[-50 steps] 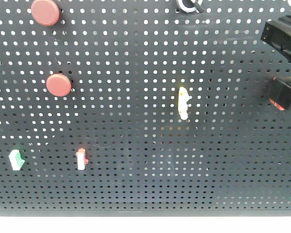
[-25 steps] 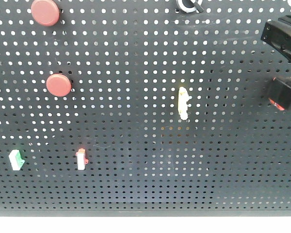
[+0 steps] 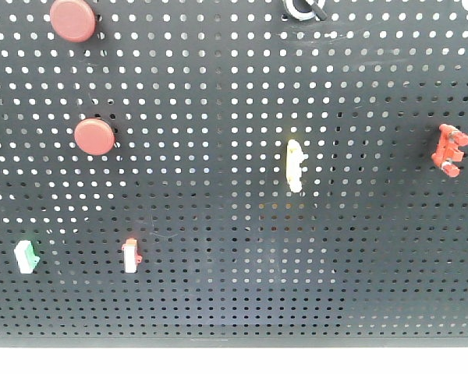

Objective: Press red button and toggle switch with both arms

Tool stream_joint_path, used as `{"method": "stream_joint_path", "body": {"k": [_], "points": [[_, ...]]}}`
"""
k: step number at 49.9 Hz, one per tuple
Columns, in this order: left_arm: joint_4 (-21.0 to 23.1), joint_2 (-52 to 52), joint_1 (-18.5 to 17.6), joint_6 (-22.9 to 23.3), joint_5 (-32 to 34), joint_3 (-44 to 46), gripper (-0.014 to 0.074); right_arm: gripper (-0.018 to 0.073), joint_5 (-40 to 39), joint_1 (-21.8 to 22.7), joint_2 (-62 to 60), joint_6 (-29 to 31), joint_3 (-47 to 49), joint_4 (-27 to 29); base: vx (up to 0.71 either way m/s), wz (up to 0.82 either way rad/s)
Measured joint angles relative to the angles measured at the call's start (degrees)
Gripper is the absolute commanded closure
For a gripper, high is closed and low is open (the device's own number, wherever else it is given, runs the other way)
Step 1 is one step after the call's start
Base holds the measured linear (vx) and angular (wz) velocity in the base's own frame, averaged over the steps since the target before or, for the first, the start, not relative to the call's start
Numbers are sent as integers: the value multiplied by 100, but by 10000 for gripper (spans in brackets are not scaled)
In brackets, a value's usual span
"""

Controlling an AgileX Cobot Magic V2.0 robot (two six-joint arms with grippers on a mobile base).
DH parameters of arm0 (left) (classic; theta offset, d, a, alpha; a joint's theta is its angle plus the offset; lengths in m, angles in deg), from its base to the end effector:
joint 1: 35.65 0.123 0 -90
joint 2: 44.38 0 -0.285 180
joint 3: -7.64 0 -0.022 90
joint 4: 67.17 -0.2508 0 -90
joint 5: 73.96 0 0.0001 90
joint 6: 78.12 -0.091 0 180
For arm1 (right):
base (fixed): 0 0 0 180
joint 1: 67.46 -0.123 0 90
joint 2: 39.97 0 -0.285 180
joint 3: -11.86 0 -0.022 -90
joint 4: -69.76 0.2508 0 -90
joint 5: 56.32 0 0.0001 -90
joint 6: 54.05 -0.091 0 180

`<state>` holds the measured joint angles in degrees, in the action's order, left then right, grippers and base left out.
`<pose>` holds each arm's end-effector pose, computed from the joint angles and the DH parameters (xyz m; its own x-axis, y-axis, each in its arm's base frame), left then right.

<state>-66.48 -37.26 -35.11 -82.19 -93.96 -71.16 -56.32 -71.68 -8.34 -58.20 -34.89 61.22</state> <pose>0.0533 0.0001 0.1731 -0.2741 0.0571 -0.9600 0.0109 0.9984 0.0563 0.0875 0.0064 0.3628 0.2059 -0.0616 -0.9766 -0.0580 0.9955 -0.0750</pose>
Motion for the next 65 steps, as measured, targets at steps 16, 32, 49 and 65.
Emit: {"method": "stream_joint_path", "body": {"k": [16, 32, 49, 65], "points": [[0, 0, 0, 0, -13, 0, 594, 559, 576, 489, -2438, -319, -3198, 855, 0, 0], [0, 0, 0, 0, -8, 0, 594, 559, 1287, 503, -2442, -351, -3224, 890, 0, 0], [0, 0, 0, 0, -8, 0, 594, 559, 1304, 503, -2442, -365, -3224, 901, 0, 0], [0, 0, 0, 0, -8, 0, 594, 559, 1304, 503, -2442, -365, -3224, 906, 0, 0]]}}
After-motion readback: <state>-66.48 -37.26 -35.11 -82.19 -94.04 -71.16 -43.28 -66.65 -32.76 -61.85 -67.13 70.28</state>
